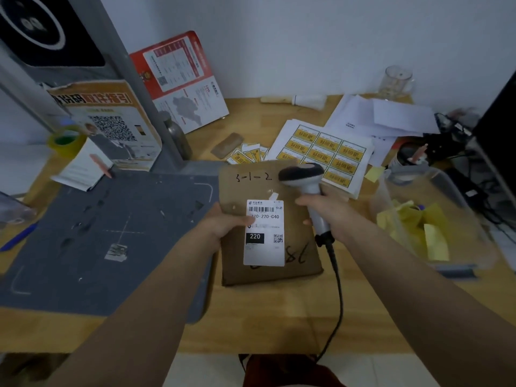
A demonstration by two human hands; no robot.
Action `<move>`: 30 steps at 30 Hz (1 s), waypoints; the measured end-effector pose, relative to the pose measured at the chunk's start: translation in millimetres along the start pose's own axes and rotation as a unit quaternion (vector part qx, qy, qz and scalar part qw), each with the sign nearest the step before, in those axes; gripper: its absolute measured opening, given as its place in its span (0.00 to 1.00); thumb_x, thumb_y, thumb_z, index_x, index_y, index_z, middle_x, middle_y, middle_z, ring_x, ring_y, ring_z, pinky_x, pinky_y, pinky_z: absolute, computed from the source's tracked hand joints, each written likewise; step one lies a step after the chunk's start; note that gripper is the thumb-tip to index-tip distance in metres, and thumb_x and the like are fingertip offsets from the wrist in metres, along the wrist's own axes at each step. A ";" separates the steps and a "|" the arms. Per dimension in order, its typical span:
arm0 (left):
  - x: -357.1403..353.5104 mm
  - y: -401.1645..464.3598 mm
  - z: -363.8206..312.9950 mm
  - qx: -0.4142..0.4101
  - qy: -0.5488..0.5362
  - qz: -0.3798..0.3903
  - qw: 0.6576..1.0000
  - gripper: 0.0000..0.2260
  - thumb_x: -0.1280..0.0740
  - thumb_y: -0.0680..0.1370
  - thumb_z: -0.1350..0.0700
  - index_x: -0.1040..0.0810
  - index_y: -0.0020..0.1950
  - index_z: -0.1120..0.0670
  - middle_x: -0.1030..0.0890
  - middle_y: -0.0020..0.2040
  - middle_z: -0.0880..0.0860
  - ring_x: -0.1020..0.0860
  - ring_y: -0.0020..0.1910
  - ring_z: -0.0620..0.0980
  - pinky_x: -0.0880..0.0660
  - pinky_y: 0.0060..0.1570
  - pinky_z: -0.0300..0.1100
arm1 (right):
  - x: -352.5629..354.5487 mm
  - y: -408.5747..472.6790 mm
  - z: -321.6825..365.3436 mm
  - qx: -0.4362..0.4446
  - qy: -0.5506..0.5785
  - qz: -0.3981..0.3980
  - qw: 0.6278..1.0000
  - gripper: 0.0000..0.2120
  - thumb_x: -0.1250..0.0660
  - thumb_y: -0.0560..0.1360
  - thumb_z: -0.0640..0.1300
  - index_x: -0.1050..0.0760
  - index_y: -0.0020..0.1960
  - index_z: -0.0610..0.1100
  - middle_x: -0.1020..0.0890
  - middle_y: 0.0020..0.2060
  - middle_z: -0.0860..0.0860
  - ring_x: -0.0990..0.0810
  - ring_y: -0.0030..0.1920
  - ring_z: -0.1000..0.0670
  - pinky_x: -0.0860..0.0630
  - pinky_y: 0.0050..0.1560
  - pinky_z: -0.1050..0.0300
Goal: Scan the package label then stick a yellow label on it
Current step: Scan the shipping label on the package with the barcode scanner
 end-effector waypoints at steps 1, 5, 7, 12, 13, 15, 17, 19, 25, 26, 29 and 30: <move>1.8 -3.5 -4.5 -0.042 -0.008 -0.018 0.999 0.26 0.23 0.65 0.67 0.25 0.60 0.55 0.17 0.56 0.57 0.18 0.52 0.56 0.21 0.52 0.52 | -1.4 -1.4 4.1 0.018 0.012 -0.005 1.000 0.12 0.31 0.73 0.38 0.28 0.55 0.45 0.25 0.45 0.48 0.25 0.44 0.48 0.21 0.39 0.54; 11.8 -16.0 -19.2 -0.187 0.013 -0.115 0.976 0.40 0.21 0.63 0.65 0.34 0.71 0.51 0.22 0.60 0.49 0.24 0.58 0.48 0.25 0.53 0.43 | -2.2 0.6 19.5 0.076 0.043 -0.018 0.996 0.17 0.31 0.72 0.36 0.28 0.60 0.41 0.24 0.46 0.49 0.23 0.45 0.49 0.22 0.54 0.47; 9.4 -19.5 -19.6 -0.232 0.053 -0.131 0.962 0.46 0.20 0.62 0.64 0.39 0.73 0.48 0.26 0.65 0.48 0.28 0.63 0.48 0.26 0.60 0.46 | -7.1 0.5 23.8 0.091 0.047 -0.019 0.995 0.13 0.31 0.72 0.35 0.27 0.56 0.40 0.23 0.44 0.47 0.23 0.47 0.47 0.24 0.53 0.48; 11.4 -17.7 -9.1 -0.206 0.074 -0.132 0.967 0.53 0.19 0.61 0.63 0.49 0.76 0.46 0.30 0.69 0.51 0.32 0.69 0.53 0.30 0.66 0.57 | -23.0 0.7 26.6 0.098 0.012 -0.009 0.995 0.12 0.31 0.71 0.35 0.27 0.53 0.38 0.24 0.42 0.45 0.25 0.46 0.45 0.28 0.43 0.52; 14.2 -17.4 -12.7 -0.209 0.084 -0.131 0.965 0.56 0.19 0.60 0.63 0.52 0.77 0.45 0.30 0.70 0.51 0.32 0.70 0.53 0.31 0.66 0.58 | -24.4 1.5 27.2 0.096 0.007 -0.010 0.995 0.14 0.31 0.71 0.36 0.27 0.55 0.38 0.23 0.43 0.45 0.26 0.46 0.45 0.29 0.42 0.53; 19.4 -20.5 -25.4 -0.218 0.107 -0.133 0.961 0.61 0.19 0.60 0.64 0.60 0.77 0.41 0.31 0.71 0.51 0.33 0.70 0.53 0.32 0.68 0.56 | -25.5 3.2 27.0 0.091 0.007 -0.010 0.996 0.16 0.31 0.71 0.36 0.28 0.58 0.39 0.23 0.45 0.45 0.25 0.46 0.46 0.29 0.42 0.54; 24.1 -24.2 -40.6 -0.237 0.155 -0.144 0.948 0.63 0.19 0.60 0.62 0.64 0.76 0.41 0.34 0.72 0.53 0.34 0.71 0.53 0.33 0.68 0.55 | -24.4 4.9 25.9 0.091 0.011 -0.009 0.996 0.17 0.31 0.71 0.36 0.27 0.59 0.40 0.23 0.46 0.45 0.26 0.45 0.47 0.30 0.41 0.55; 30.1 -27.0 -55.6 -0.253 0.199 -0.167 0.932 0.61 0.18 0.59 0.61 0.58 0.77 0.41 0.40 0.73 0.55 0.36 0.71 0.55 0.33 0.68 0.58 | -23.0 5.5 24.6 0.096 0.009 -0.012 0.995 0.16 0.31 0.71 0.35 0.27 0.59 0.40 0.23 0.47 0.45 0.26 0.44 0.48 0.30 0.40 0.55; 48.7 -27.5 -99.8 -0.314 0.194 -0.189 0.910 0.41 0.20 0.63 0.64 0.38 0.69 0.49 0.29 0.65 0.50 0.28 0.62 0.50 0.28 0.65 0.51 | -22.8 2.8 23.1 0.098 0.008 -0.022 0.995 0.14 0.32 0.71 0.35 0.27 0.56 0.41 0.23 0.45 0.46 0.26 0.45 0.48 0.29 0.45 0.53; 49.2 -26.7 -102.1 -0.310 0.191 -0.183 0.913 0.45 0.21 0.64 0.66 0.42 0.73 0.47 0.29 0.66 0.51 0.28 0.62 0.50 0.27 0.63 0.51 | -24.2 2.4 23.8 0.099 0.000 -0.018 0.995 0.15 0.32 0.71 0.35 0.27 0.57 0.42 0.23 0.45 0.46 0.26 0.46 0.47 0.29 0.46 0.53; 48.7 -25.7 -103.9 -0.306 0.244 -0.202 0.898 0.41 0.24 0.67 0.68 0.38 0.73 0.46 0.33 0.67 0.54 0.28 0.61 0.55 0.23 0.57 0.55 | -29.7 -1.9 27.5 0.104 -0.034 -0.016 0.994 0.15 0.33 0.72 0.34 0.28 0.57 0.41 0.24 0.42 0.48 0.27 0.43 0.48 0.30 0.41 0.55; 48.5 -25.2 -103.6 -0.305 0.258 -0.212 0.892 0.37 0.25 0.67 0.68 0.36 0.71 0.47 0.34 0.67 0.54 0.28 0.60 0.55 0.22 0.56 0.56 | -31.4 -4.4 28.8 0.108 -0.042 -0.027 0.993 0.15 0.33 0.72 0.34 0.29 0.57 0.41 0.24 0.41 0.48 0.27 0.41 0.49 0.30 0.40 0.56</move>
Point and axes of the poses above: each hand's wrist, its own y-axis towards the middle knuckle, its own x-axis out of the back of the hand, z = x × y, the point moved 3 cm from there along y, towards the middle knuckle
